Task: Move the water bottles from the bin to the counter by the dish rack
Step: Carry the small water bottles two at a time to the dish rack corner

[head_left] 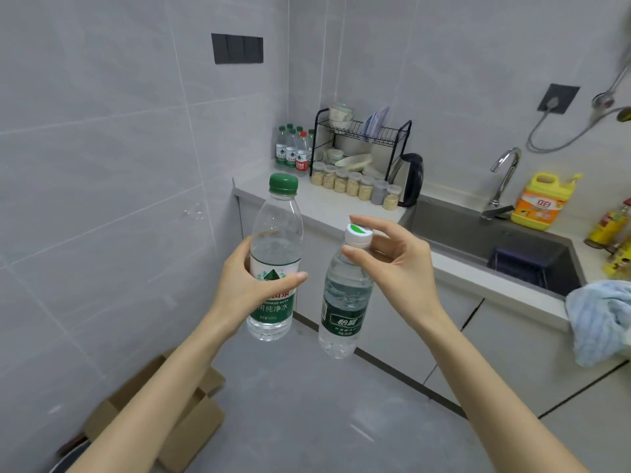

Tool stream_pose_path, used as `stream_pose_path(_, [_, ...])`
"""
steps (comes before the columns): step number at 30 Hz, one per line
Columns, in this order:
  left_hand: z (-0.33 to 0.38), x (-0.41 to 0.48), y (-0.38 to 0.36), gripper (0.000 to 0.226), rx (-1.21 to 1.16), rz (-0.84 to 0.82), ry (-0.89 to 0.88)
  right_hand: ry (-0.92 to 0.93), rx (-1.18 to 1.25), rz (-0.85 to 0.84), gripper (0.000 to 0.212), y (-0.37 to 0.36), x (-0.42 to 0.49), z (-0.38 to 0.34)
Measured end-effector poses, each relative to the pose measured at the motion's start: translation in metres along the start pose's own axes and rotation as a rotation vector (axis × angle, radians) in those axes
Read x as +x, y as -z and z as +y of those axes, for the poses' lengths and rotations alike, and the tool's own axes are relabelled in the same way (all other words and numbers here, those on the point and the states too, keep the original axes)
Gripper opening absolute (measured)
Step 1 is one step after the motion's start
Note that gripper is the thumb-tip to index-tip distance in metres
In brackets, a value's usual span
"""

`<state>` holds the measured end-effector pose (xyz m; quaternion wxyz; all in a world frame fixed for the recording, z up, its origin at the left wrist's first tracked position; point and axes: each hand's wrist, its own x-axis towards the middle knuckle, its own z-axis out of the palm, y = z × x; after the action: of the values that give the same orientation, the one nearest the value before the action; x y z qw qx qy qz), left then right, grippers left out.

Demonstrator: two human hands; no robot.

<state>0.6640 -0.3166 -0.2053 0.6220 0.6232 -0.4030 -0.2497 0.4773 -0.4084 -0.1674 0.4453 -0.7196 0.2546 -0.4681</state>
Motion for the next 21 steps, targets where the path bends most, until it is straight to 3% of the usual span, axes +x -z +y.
stream_pose_path(21, [-0.096,0.355,0.044,0.059,0.037,-0.008,0.056,-0.070,0.000,0.007,0.041,-0.122,0.320,0.166])
